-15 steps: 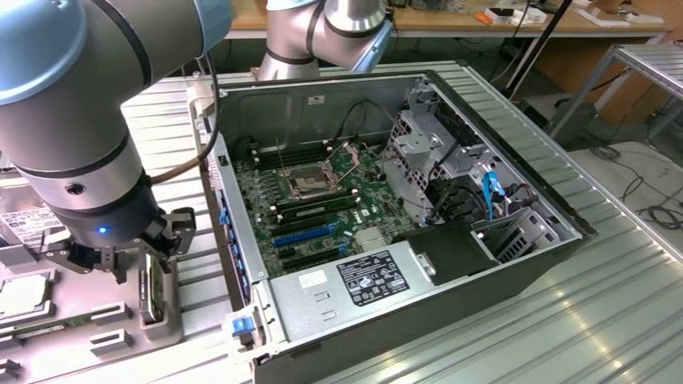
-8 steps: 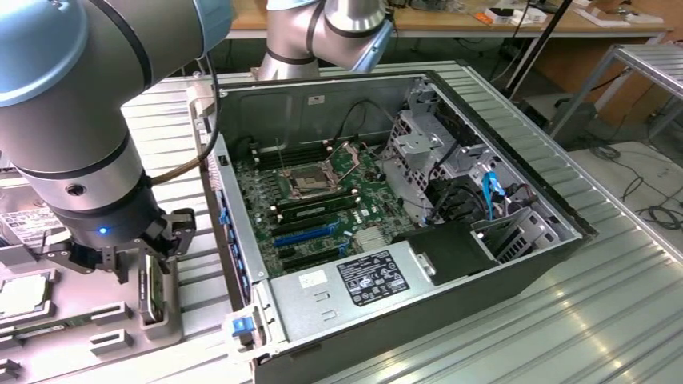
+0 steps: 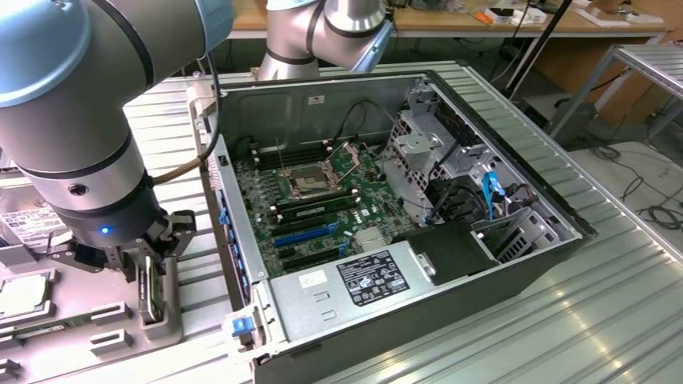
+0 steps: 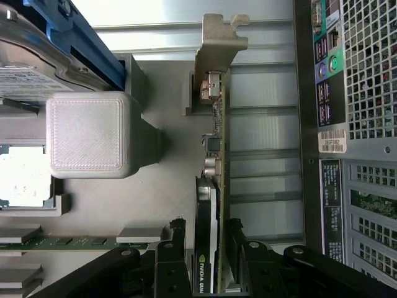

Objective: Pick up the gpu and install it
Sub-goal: 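Pick up the gpu and move the gpu toward the slot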

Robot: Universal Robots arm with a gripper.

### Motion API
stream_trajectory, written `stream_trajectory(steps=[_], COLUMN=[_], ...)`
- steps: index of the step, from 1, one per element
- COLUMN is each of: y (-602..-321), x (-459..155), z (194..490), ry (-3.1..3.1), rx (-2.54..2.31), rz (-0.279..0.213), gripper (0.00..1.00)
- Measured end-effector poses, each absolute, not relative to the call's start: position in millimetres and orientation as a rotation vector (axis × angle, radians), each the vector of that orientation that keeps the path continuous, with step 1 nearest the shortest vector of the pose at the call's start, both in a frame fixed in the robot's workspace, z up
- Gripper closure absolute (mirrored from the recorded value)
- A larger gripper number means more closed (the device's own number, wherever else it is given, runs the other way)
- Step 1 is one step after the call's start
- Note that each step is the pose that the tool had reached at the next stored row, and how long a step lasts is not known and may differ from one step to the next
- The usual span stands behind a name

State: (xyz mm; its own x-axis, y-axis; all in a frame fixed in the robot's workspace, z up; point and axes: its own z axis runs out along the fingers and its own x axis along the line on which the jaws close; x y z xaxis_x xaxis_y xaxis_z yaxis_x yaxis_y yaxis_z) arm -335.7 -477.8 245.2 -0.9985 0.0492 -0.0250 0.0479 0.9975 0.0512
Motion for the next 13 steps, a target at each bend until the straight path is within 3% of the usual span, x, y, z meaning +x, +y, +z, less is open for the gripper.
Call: stream_trajectory(steps=[10,12,13], y=[-477.8,-477.8,-477.8], x=[-335.7,-335.7,-335.6], z=[245.3,245.3,245.3], ry=[3.114,3.114,3.114], rx=[0.076,0.076,0.076], rz=[0.079,0.079,0.078], gripper=[0.61,0.62,0.69])
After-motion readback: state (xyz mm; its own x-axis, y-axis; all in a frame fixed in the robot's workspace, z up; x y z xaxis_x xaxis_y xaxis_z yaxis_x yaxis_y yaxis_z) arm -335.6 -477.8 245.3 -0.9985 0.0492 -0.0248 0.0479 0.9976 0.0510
